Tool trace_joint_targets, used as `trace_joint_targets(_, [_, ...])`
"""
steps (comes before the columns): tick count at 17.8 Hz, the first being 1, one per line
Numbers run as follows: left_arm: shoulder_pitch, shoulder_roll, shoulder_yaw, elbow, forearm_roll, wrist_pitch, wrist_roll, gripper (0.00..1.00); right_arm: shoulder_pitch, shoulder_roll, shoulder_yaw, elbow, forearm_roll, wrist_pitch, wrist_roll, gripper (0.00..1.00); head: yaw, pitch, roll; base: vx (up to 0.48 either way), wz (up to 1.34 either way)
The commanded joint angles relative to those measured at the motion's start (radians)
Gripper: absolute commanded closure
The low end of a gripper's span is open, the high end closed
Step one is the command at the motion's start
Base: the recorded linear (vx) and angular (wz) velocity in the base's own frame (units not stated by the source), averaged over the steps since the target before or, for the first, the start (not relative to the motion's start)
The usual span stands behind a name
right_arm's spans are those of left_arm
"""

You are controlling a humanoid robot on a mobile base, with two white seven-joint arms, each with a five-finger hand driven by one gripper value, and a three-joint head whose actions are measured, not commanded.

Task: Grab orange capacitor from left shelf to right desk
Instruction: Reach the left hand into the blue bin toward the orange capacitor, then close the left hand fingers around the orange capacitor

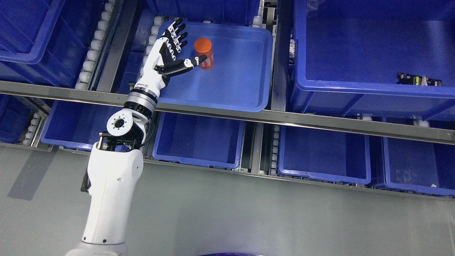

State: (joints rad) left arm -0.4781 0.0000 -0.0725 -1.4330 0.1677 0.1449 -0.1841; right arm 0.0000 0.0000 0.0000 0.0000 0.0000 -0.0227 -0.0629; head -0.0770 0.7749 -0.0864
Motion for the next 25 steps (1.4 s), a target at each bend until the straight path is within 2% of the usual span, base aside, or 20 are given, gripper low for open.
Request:
trace_joint_targets(1, [-0.118, 0.017, -0.009, 0.247, -0.062, -0.002, -0.006, 0.00, 0.023, -0.017, -0.018, -0.017, 0.003, 0.000, -0.002, 0.00, 0.0000, 0.000, 0.000, 0.000, 0.00])
trace_joint_targets(10, [-0.203, 0.017, -0.116, 0.516, -0.079, -0.137, -0.009, 0.00, 0.023, -0.017, -0.017, -0.017, 0.003, -0.002, 0.000, 0.00, 0.0000, 0.000, 0.000, 0.000, 0.00])
trace_joint_targets(16, [-0.240, 0.017, -0.188, 0.537, -0.066, -0.137, -0.006, 0.00, 0.023, -0.017, -0.017, -0.017, 0.003, 0.000, 0.000, 0.00, 0.0000, 0.000, 0.000, 0.000, 0.00])
trace_joint_targets(21, [-0.315, 0.017, -0.199, 0.663, -0.062, -0.140, -0.005, 0.00, 0.023, -0.017, -0.017, -0.017, 0.003, 0.000, 0.000, 0.00, 0.0000, 0.000, 0.000, 0.000, 0.00])
trace_joint_targets(25, [-0.341, 0.017, -0.202, 0.691, -0.063, -0.140, -0.006, 0.01, 0.023, -0.017, -0.017, -0.017, 0.003, 0.000, 0.000, 0.00, 0.0000, 0.000, 0.000, 0.000, 0.00])
